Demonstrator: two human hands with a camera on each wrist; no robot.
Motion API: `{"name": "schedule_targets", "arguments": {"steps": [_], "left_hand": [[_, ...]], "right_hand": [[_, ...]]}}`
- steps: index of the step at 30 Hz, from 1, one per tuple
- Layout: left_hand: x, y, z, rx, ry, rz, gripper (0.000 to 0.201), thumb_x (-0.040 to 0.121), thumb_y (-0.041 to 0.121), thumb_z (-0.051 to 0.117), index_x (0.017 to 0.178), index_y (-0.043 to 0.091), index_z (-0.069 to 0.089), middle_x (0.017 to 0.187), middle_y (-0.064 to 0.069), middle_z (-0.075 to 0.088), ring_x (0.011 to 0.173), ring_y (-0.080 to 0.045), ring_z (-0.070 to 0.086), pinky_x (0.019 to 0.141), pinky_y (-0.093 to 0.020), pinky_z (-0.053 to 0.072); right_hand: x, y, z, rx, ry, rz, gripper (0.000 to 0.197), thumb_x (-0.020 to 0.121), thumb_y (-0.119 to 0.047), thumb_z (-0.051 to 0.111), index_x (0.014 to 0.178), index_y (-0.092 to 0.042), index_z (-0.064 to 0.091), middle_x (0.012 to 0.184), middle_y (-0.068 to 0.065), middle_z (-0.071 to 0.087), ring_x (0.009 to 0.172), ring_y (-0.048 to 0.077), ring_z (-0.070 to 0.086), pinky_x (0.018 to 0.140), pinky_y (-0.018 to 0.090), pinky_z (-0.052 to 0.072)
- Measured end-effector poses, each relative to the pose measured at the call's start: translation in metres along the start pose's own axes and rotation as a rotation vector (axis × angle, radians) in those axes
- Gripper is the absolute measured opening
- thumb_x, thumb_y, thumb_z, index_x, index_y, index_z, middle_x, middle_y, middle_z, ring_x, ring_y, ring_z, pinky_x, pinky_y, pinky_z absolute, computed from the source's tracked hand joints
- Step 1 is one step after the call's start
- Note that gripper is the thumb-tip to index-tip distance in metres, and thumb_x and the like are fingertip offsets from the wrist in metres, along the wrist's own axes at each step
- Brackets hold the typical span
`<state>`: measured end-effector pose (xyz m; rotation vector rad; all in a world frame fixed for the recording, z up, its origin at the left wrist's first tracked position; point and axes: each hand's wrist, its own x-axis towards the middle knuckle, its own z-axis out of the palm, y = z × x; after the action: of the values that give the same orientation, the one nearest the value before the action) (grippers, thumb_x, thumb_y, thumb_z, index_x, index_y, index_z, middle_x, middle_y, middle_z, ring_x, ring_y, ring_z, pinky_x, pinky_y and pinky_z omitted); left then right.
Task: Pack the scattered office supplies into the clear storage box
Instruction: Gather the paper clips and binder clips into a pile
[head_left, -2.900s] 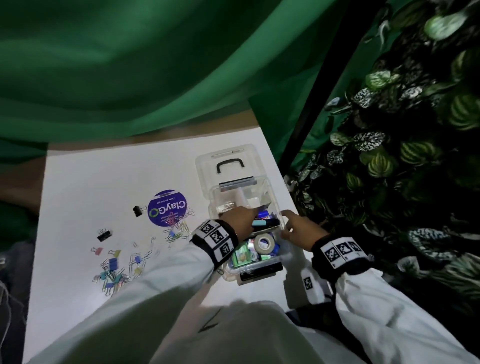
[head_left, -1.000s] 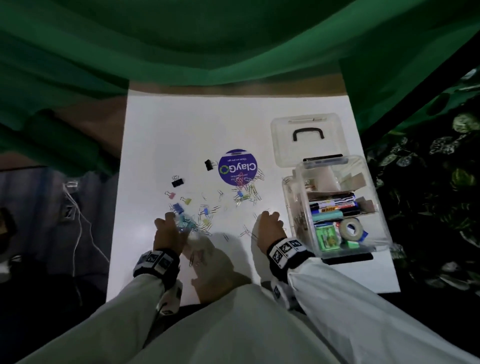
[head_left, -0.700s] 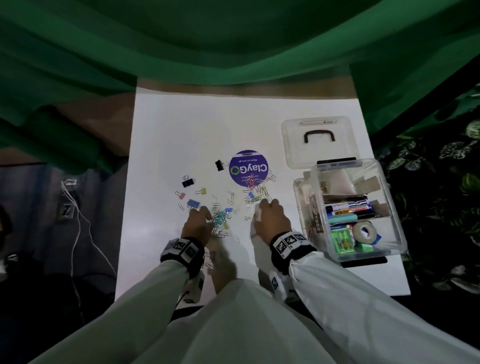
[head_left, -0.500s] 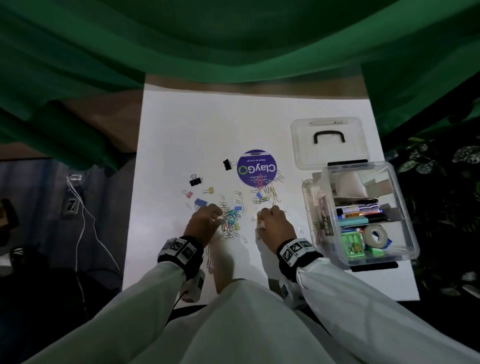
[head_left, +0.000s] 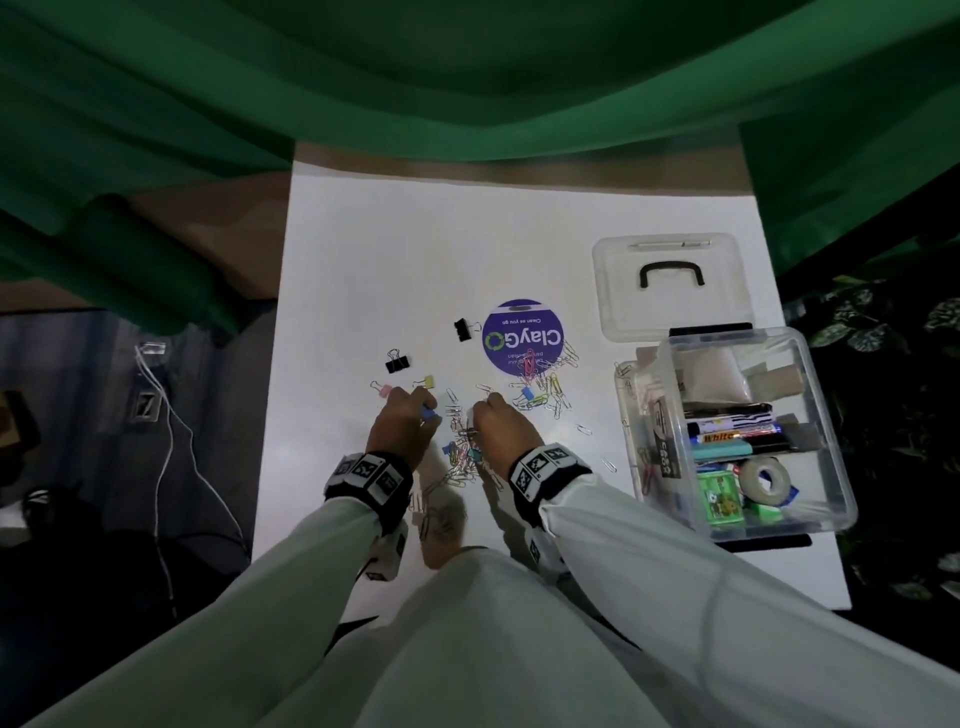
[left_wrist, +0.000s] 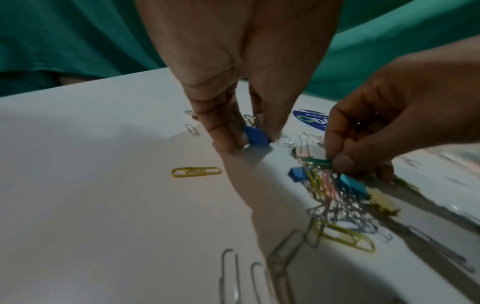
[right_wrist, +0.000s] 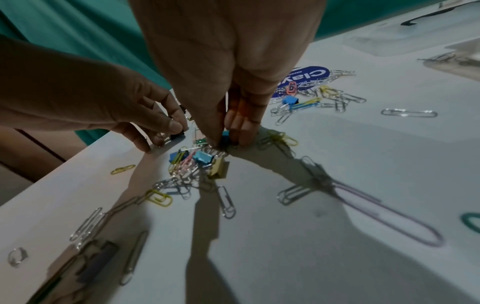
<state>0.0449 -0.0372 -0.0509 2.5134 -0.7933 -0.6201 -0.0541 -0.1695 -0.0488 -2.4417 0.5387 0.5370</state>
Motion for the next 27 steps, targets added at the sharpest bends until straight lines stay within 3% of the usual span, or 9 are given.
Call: {"name": "schedule_targets", "arguments": {"steps": [5, 8, 12, 15, 18, 20, 22, 24, 27], "left_hand": [[-0.004, 0.004, -0.004, 0.003, 0.084, 0.114, 0.009, 0.076, 0.007, 0.072, 0.084, 0.004, 0.071, 0.08, -0.017, 0.066, 0.079, -0.032, 0.059, 0.066, -0.035, 0.052], [-0.004, 0.008, -0.004, 0.034, 0.047, 0.125, 0.014, 0.073, -0.001, 0.075, 0.08, 0.002, 0.063, 0.085, -0.019, 0.056, 0.077, -0.027, 0.05, 0.064, -0.027, 0.039], [-0.006, 0.02, -0.004, -0.132, 0.003, 0.066, 0.014, 0.08, -0.009, 0.063, 0.077, -0.002, 0.051, 0.078, -0.015, 0.046, 0.077, -0.028, 0.043, 0.064, -0.04, 0.042], [-0.002, 0.024, 0.0, -0.182, -0.166, -0.075, 0.021, 0.081, -0.012, 0.043, 0.089, 0.007, 0.043, 0.074, -0.011, 0.051, 0.069, -0.03, 0.05, 0.06, -0.035, 0.038], [0.0, 0.025, 0.01, -0.103, -0.216, -0.092, 0.021, 0.085, 0.006, 0.051, 0.1, 0.018, 0.045, 0.079, -0.006, 0.059, 0.07, -0.029, 0.057, 0.07, -0.036, 0.048], [-0.002, 0.024, 0.015, -0.016, -0.189, -0.02, 0.021, 0.087, 0.02, 0.061, 0.102, 0.018, 0.048, 0.083, -0.004, 0.058, 0.072, -0.026, 0.056, 0.072, -0.034, 0.049], [-0.004, 0.025, 0.017, 0.011, -0.168, 0.02, 0.018, 0.084, 0.014, 0.065, 0.097, 0.012, 0.053, 0.087, -0.011, 0.06, 0.075, -0.032, 0.058, 0.068, -0.035, 0.048], [-0.005, 0.023, 0.017, 0.046, -0.14, 0.047, 0.014, 0.079, 0.0, 0.064, 0.087, 0.009, 0.055, 0.08, -0.014, 0.056, 0.066, -0.035, 0.057, 0.058, -0.036, 0.049], [-0.004, 0.016, 0.018, 0.055, -0.18, 0.11, 0.031, 0.066, -0.016, 0.067, 0.077, 0.01, 0.052, 0.068, -0.011, 0.05, 0.051, -0.03, 0.049, 0.042, -0.035, 0.048]], "right_hand": [[-0.011, 0.022, -0.006, 0.11, 0.089, -0.018, 0.007, 0.09, -0.006, 0.056, 0.096, -0.008, 0.058, 0.104, 0.007, 0.053, 0.085, 0.026, 0.059, 0.067, 0.028, 0.039], [-0.017, 0.039, -0.012, 0.316, 0.209, 0.039, 0.007, 0.091, -0.013, 0.049, 0.085, -0.016, 0.05, 0.092, 0.0, 0.062, 0.08, 0.02, 0.064, 0.066, 0.033, 0.05], [-0.017, 0.047, -0.017, 0.372, 0.234, 0.072, 0.018, 0.089, -0.003, 0.047, 0.083, -0.019, 0.041, 0.082, 0.006, 0.063, 0.072, 0.025, 0.063, 0.064, 0.036, 0.05], [-0.009, 0.041, -0.019, 0.288, 0.147, 0.073, 0.02, 0.087, -0.002, 0.052, 0.083, -0.02, 0.044, 0.09, 0.008, 0.063, 0.08, 0.026, 0.064, 0.066, 0.036, 0.051], [-0.003, 0.034, -0.016, 0.147, 0.062, 0.079, 0.01, 0.087, -0.006, 0.058, 0.094, -0.011, 0.053, 0.096, 0.012, 0.06, 0.083, 0.03, 0.059, 0.067, 0.031, 0.042], [-0.001, 0.031, -0.013, 0.103, 0.018, 0.077, 0.012, 0.087, -0.004, 0.057, 0.099, -0.005, 0.056, 0.098, 0.014, 0.061, 0.087, 0.03, 0.06, 0.068, 0.031, 0.042], [0.001, 0.029, -0.012, 0.102, -0.006, 0.084, 0.013, 0.084, -0.003, 0.058, 0.098, -0.003, 0.059, 0.1, 0.016, 0.063, 0.092, 0.031, 0.062, 0.073, 0.034, 0.046], [0.004, 0.029, -0.013, 0.126, -0.036, 0.09, 0.012, 0.083, -0.004, 0.062, 0.094, -0.001, 0.063, 0.1, 0.018, 0.064, 0.094, 0.033, 0.063, 0.078, 0.034, 0.05], [0.0, 0.035, -0.019, 0.177, -0.015, 0.115, 0.012, 0.086, -0.01, 0.068, 0.088, 0.002, 0.068, 0.095, 0.019, 0.066, 0.087, 0.032, 0.065, 0.075, 0.031, 0.05]]}}
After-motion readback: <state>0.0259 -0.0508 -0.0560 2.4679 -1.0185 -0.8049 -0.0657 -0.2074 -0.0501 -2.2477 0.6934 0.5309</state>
